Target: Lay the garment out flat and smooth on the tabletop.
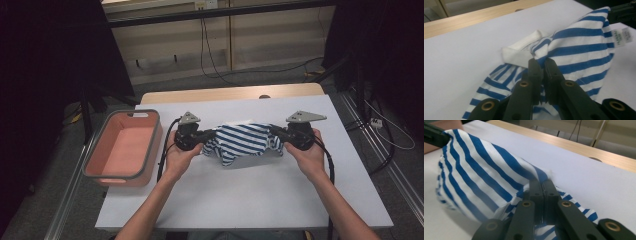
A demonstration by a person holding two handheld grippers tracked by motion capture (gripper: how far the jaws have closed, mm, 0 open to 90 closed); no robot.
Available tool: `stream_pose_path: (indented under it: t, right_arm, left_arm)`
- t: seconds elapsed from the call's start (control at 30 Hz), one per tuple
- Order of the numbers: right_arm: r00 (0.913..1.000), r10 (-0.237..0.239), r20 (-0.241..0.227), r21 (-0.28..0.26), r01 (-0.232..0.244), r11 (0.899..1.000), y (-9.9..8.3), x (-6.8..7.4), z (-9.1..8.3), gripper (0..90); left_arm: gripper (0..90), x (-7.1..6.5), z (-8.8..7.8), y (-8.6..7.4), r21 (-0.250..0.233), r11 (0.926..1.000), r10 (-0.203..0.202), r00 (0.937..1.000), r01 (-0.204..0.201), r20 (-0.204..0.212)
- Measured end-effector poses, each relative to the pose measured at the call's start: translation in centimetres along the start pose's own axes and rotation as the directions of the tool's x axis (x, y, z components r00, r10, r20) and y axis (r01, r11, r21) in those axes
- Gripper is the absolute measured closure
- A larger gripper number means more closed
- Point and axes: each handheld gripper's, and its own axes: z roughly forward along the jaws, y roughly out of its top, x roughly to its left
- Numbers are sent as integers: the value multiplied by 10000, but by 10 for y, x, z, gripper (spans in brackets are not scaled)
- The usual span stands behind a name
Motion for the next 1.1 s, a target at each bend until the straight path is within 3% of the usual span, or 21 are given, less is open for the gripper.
stream_pose_path:
  t: [0.13, 0.27, 0.4, 0.53, 0.57, 0.67, 0.77, 0.87, 0.97, 1.03, 1.1]
  right_arm:
    - [9996, 136, 242, 180, -140, 9997, 1, -10, 18, 890]
    - [9987, 204, 459, 471, -226, 9986, 0, -17, 34, 887]
    - [9971, 307, 697, 780, -361, 9963, -4, -24, 51, 880]
    - [9969, 400, 675, 1094, -473, 9929, -11, -26, 64, 815]
    - [9972, 366, 658, 1224, -444, 9915, -12, -25, 65, 771]
    - [9977, 310, 610, 1393, -393, 9895, -13, -22, 63, 675]
    - [9975, 374, 598, 1187, -443, 9919, -10, -18, 54, 552]
    - [9985, 264, 475, 1031, -312, 9942, -8, -14, 43, 485]
    - [9995, 221, 246, 1016, -244, 9945, -10, -9, 33, 448]
    - [9997, 166, 166, 1017, -182, 9946, -12, -7, 28, 431]
    - [9998, 208, -29, 1054, -204, 9942, -15, -5, 23, 402]
  left_arm:
    - [841, 8, 15, 0, 172, 9993, -319, 9994, 322, -150]
    - [833, 12, 31, -3, 386, 9988, -280, 9990, 293, -345]
    - [816, 18, 50, -8, 587, 9962, -614, 9965, 648, -574]
    - [714, 21, 61, -15, 1066, 9926, -515, 9962, 589, -706]
    - [680, 22, 60, -16, 1202, 9919, -344, 9972, 421, -659]
    - [552, 21, 53, -15, 1166, 9920, -389, 9956, 487, -855]
    - [427, 20, 42, -13, 1086, 9930, -353, 9944, 461, -998]
    - [327, 16, 31, -15, 1152, 9933, 119, 9934, 14, -1144]
    - [258, 14, 23, -21, 1139, 9935, 166, 9945, -48, -1031]
    - [208, 13, 19, -24, 1183, 9929, -17, 9961, 121, -880]
    - [191, 9, 16, -27, 1280, 9918, 117, 9937, 26, -1114]
